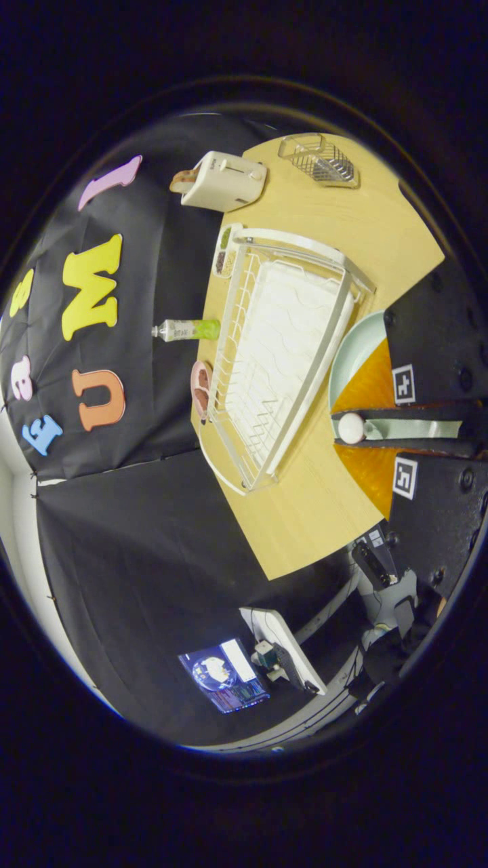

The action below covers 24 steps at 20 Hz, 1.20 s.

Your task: Take the plate from the dish rack, then take the spoon from the basket and place it into the plate.

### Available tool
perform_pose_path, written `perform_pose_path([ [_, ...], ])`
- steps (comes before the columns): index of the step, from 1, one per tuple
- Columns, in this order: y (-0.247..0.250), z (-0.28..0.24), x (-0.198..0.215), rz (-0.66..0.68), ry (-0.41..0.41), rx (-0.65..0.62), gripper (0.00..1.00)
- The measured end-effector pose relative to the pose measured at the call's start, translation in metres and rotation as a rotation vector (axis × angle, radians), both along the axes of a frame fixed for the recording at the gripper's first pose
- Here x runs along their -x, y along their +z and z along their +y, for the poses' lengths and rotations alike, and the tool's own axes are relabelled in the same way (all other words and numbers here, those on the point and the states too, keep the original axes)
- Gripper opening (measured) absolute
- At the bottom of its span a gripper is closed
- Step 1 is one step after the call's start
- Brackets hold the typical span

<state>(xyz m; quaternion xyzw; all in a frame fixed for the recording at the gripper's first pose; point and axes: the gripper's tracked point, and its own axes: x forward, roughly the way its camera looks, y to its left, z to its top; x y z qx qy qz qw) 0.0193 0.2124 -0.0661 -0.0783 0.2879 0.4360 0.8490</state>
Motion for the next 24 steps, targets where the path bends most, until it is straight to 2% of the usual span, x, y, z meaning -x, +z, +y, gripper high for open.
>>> perform_pose_path([
  [3, -0.004, -0.001, -0.003, -0.001, -0.012, 0.012, 0.19],
  [5, -0.002, -0.008, -0.012, -0.015, -0.046, 0.018, 0.26],
  [6, -0.004, -0.012, -0.019, -0.021, -0.073, 0.019, 0.38],
  [7, -0.005, -0.014, -0.022, -0.019, -0.091, 0.012, 0.44],
  [11, 0.005, -0.016, -0.023, -0.022, -0.121, -0.046, 0.64],
  [14, 0.025, -0.025, -0.029, -0.132, -0.173, -0.068, 0.87],
  [16, 0.040, -0.035, -0.035, -0.218, -0.232, -0.083, 0.96],
  [18, 0.056, -0.046, -0.037, -0.283, -0.308, -0.124, 1.00],
  [24, 0.077, -0.085, -0.040, -0.441, -0.597, -0.216, 1.00],
])
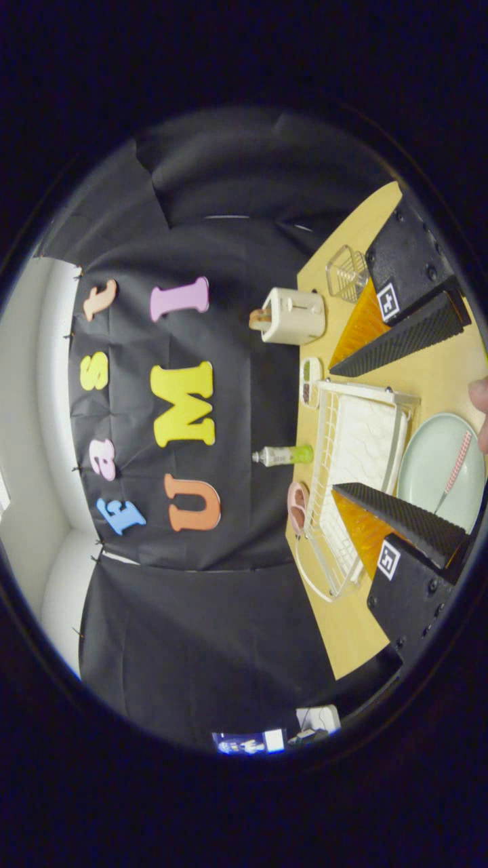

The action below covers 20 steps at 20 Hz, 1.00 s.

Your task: Take the plate from the dish rack, then take the spoon from the basket and place it into the plate.

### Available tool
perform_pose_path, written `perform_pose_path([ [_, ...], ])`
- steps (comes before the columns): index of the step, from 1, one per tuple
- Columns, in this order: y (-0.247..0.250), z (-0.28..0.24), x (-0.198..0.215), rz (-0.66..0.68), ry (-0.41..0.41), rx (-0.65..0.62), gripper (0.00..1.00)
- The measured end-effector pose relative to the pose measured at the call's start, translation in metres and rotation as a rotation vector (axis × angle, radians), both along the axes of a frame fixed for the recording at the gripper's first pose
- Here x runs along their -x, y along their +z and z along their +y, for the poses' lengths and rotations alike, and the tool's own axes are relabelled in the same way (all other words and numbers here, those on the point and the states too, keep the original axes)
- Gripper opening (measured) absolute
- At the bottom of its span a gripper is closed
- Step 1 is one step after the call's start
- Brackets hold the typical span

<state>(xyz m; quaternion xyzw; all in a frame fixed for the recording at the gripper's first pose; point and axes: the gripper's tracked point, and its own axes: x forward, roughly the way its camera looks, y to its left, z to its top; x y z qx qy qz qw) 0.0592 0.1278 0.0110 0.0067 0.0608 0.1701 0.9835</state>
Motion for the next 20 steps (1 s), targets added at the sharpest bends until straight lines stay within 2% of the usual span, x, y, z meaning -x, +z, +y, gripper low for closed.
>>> perform_pose_path([
  [5, 0.001, 0.005, 0.016, -0.021, -0.078, -0.061, 1.00],
  [10, -0.001, 0.012, 0.028, -0.062, -0.151, -0.060, 1.00],
  [20, 0.003, 0.044, 0.032, -0.103, -0.177, -0.037, 1.00],
])
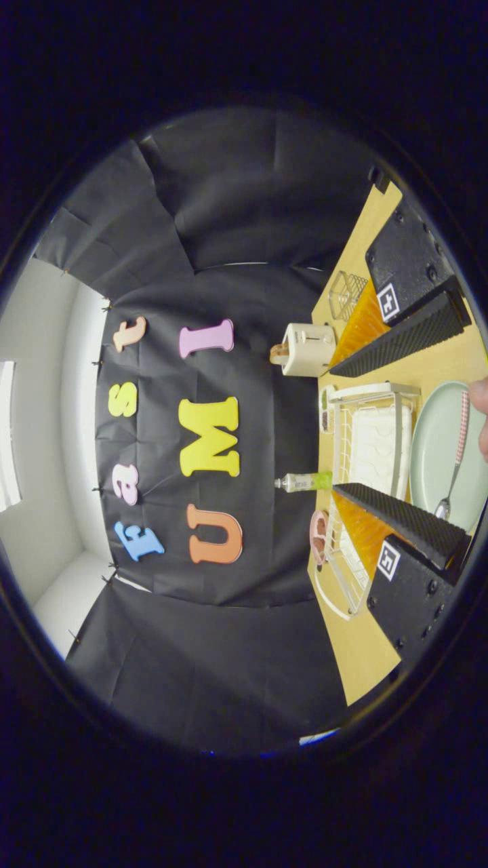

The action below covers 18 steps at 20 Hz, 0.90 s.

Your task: Take the plate from the dish rack, then take the spoon from the basket and place it into the plate.

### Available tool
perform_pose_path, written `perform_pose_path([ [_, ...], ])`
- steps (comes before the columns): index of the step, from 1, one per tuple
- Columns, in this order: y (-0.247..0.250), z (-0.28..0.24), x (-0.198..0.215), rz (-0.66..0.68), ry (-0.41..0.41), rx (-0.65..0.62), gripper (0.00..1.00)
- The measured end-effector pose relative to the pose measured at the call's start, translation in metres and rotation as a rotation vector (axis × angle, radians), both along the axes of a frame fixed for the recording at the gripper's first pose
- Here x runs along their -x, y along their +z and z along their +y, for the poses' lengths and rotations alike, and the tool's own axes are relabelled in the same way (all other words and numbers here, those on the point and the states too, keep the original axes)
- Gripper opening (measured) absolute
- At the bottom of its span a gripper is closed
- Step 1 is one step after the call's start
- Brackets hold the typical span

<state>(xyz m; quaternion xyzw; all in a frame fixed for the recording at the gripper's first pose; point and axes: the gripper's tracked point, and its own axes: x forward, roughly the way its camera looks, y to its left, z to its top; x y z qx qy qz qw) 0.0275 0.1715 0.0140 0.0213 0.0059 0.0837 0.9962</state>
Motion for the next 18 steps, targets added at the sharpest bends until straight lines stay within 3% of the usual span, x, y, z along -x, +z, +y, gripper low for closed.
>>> perform_pose_path([
  [12, 0.010, 0.016, -0.001, -0.027, -0.021, -0.030, 1.00],
  [18, 0.017, 0.031, -0.002, -0.047, -0.023, 0.014, 1.00],
])
